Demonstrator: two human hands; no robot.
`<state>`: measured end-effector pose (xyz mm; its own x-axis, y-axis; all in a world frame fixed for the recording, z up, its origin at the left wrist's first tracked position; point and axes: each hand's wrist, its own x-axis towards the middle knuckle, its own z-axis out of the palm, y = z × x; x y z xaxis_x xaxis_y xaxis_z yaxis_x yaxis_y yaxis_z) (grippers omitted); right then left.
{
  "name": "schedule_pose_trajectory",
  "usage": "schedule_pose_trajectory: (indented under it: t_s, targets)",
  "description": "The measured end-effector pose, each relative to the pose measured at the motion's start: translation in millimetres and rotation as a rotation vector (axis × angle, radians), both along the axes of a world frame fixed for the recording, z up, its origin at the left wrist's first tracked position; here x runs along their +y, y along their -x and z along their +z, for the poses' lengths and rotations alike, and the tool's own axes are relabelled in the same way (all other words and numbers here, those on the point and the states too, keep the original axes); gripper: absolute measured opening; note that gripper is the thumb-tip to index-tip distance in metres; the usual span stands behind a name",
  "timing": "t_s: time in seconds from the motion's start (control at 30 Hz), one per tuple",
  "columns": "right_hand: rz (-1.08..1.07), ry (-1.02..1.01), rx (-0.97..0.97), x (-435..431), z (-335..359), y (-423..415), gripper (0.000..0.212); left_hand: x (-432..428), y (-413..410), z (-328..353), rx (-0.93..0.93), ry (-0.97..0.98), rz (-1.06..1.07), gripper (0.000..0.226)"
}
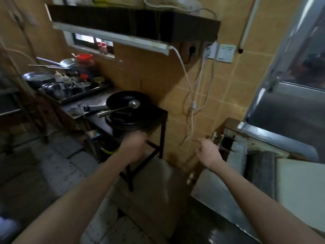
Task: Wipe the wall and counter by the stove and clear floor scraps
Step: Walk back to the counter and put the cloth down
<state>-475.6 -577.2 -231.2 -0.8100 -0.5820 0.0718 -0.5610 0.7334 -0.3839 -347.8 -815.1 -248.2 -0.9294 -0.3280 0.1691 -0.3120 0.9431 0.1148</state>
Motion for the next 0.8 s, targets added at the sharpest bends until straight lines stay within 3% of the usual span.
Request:
schedule_pose_trajectory:
  t_s: [0.13, 0.37, 0.8]
  targets:
    - [0.12, -0.006, 0.015, -98.8, -5.6, -0.6, 0.04, -83.6, -20.0, -0.2, 0.058, 0.033, 0.084, 0.028]
    - [0.316, 0.028, -0.02, -263.2, -9.8, -7.1, 0.04, -226.4, -66.3, 4.7, -0.02, 0.135, 0.327, 0.023]
    - [0.688, 0.011, -0.002, -510.4, -39.7, -24.9, 0.036, -393.9, -136.7, -13.3, -0.083, 0.04, 0.626, 0.028]
